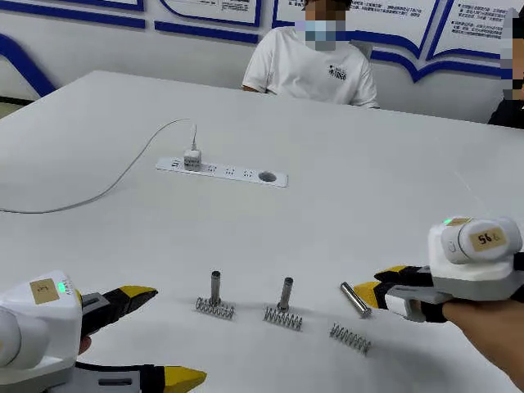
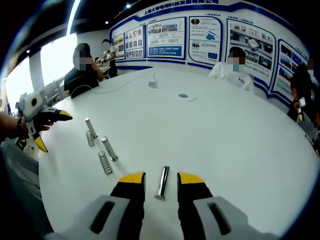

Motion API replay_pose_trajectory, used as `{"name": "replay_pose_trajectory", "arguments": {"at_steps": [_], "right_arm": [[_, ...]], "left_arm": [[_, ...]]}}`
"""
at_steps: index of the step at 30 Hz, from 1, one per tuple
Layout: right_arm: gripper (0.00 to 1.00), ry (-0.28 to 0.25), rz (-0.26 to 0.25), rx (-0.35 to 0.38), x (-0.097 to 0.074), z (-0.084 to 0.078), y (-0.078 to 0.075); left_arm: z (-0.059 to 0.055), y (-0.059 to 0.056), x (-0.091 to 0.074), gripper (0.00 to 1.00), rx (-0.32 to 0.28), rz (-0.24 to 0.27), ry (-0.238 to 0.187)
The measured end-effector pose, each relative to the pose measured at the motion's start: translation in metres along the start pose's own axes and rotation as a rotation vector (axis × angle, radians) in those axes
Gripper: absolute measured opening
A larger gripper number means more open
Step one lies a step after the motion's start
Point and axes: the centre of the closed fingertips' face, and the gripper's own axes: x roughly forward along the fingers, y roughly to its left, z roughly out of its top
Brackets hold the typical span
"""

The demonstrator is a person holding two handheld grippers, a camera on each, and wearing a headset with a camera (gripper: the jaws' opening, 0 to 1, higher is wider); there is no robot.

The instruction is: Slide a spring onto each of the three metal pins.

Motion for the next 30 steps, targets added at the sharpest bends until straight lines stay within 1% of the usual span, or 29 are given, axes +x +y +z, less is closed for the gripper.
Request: {"name": "replay_pose_trajectory", "arguments": {"at_steps": [4,8,11,14,22,30], "right_arm": [[0.24,0.032,-0.005,0.003,0.011,-0.001,-0.002],[0.19,0.056,-0.005,0.0,0.018,-0.001,-0.002],[0.19,0.066,-0.012,0.001,0.024,0.0,-0.003],[0.18,0.092,-0.023,0.01,0.03,-0.004,-0.006],[0.15,0.127,-0.028,0.035,0.042,-0.011,-0.007],[0.11,0.15,-0.028,0.054,0.047,-0.015,-0.008]], "left_arm": [[-0.002,-0.001,0.001,0.79,-0.002,-0.002,0.002],[-0.003,0.001,0.002,0.79,-0.009,-0.001,0.002],[-0.004,0.001,0.003,0.79,-0.01,-0.001,0.004],[-0.004,0.002,0.002,0.79,-0.01,-0.001,0.004],[-0.008,0.005,0.0,0.78,-0.02,0.007,0.008],[-0.009,0.006,-0.002,0.78,-0.025,0.011,0.011]]}}
